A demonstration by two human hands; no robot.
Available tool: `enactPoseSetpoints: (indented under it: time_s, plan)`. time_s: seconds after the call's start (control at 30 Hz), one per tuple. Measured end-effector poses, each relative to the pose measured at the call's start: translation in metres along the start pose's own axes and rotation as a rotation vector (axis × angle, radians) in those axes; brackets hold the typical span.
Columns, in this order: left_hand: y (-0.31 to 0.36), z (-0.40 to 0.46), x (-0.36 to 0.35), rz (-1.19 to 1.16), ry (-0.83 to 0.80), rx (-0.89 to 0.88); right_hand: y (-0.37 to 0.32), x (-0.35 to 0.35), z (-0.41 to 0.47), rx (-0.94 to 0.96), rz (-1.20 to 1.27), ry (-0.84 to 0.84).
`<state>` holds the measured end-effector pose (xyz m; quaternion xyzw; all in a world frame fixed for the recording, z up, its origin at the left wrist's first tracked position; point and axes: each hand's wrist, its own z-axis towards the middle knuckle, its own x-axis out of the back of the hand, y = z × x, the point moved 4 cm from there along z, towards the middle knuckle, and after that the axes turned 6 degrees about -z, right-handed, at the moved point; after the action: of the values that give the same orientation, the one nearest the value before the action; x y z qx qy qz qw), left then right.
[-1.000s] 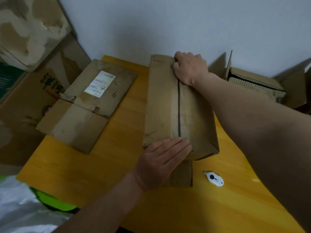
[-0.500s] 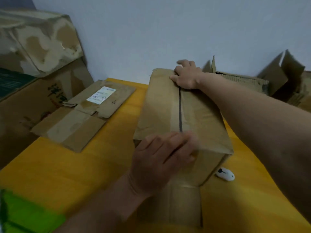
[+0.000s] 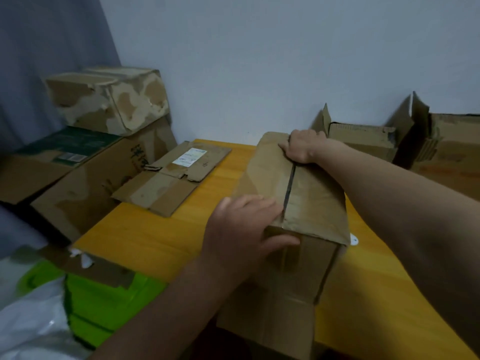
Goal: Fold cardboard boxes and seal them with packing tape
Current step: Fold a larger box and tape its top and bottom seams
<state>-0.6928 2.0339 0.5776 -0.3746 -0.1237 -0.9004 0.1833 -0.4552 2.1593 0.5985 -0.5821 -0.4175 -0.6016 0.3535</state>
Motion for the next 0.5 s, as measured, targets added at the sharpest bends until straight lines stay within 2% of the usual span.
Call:
enactPoseSetpoints:
  time_s: [0.13,0.33,0.5]
  plan:
    - [-0.006,0.01,-0.004,0.096,-0.136,0.15,-0.012,-0.007,-0.028,0.09,-0.106,-0.04]
    - [0.016,0.03,-0.017,0.05,-0.259,0.335,-0.018,-0.008,-0.084,0.227,-0.035,-0.124]
    - [0.02,0.04,-0.026,0.038,-0.24,0.45,-0.019,0.005,-0.137,0.363,0.121,-0.224]
